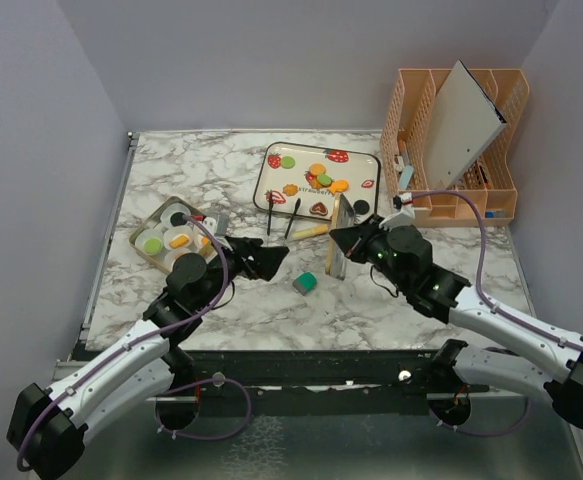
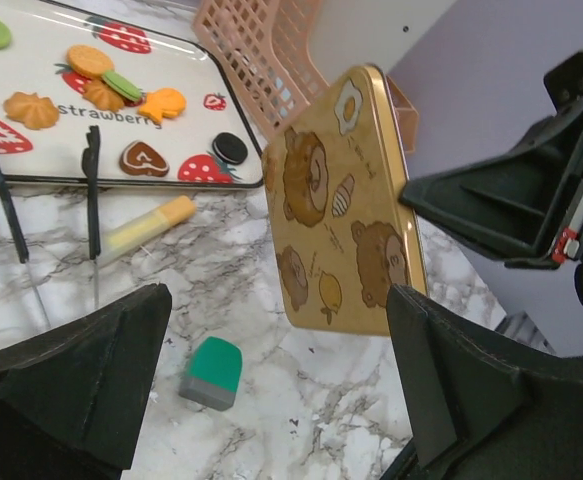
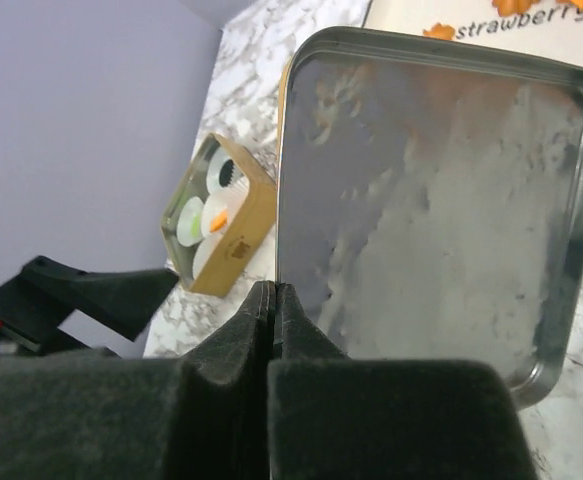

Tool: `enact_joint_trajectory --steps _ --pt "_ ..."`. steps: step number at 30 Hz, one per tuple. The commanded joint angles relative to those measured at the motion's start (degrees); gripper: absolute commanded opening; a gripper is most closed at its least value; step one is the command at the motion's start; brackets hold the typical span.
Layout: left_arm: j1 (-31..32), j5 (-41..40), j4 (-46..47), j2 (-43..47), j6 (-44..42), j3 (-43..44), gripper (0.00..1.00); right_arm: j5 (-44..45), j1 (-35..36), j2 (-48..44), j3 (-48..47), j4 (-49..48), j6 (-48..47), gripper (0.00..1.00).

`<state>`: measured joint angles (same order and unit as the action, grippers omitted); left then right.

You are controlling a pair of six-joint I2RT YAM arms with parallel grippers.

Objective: Pack the cookies

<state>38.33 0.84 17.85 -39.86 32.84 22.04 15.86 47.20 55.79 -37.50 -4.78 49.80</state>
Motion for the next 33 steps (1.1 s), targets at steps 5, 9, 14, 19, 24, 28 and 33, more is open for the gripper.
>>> enact_joint_trajectory --steps 5,9,14,19,24,28,33 --pt "0.98 9.70 10.53 -1.64 -2.54 -3.39 0.93 5.62 0.30 3.61 -5.96 -9.36 -0.08 0.00" --pt "3.20 7.78 13.55 -3.52 -7.28 -4.29 0.91 6.19 0.22 6.01 -8.94 -8.46 2.78 0.00" --pt "8.43 1.07 21.52 -8.48 -14.84 -5.67 0.88 7.22 0.20 7.30 -10.38 -8.94 5.89 0.00" --pt "12.34 -5.10 31.09 -14.02 -21.82 -6.50 0.85 7.22 0.27 7.58 -10.53 -9.34 8.00 0.00" --pt "14.12 -8.15 38.71 -21.49 -25.91 -4.64 0.82 7.07 0.28 7.45 -9.72 -10.13 9.42 0.00" --pt "16.00 -10.19 46.21 -27.73 -27.42 -3.15 0.77 6.81 0.26 7.23 -9.26 -10.58 10.34 0.00" --pt "17.19 -13.63 52.92 -33.97 -28.89 -1.29 0.75 5.62 0.30 7.08 -9.09 -10.46 10.86 0.00"
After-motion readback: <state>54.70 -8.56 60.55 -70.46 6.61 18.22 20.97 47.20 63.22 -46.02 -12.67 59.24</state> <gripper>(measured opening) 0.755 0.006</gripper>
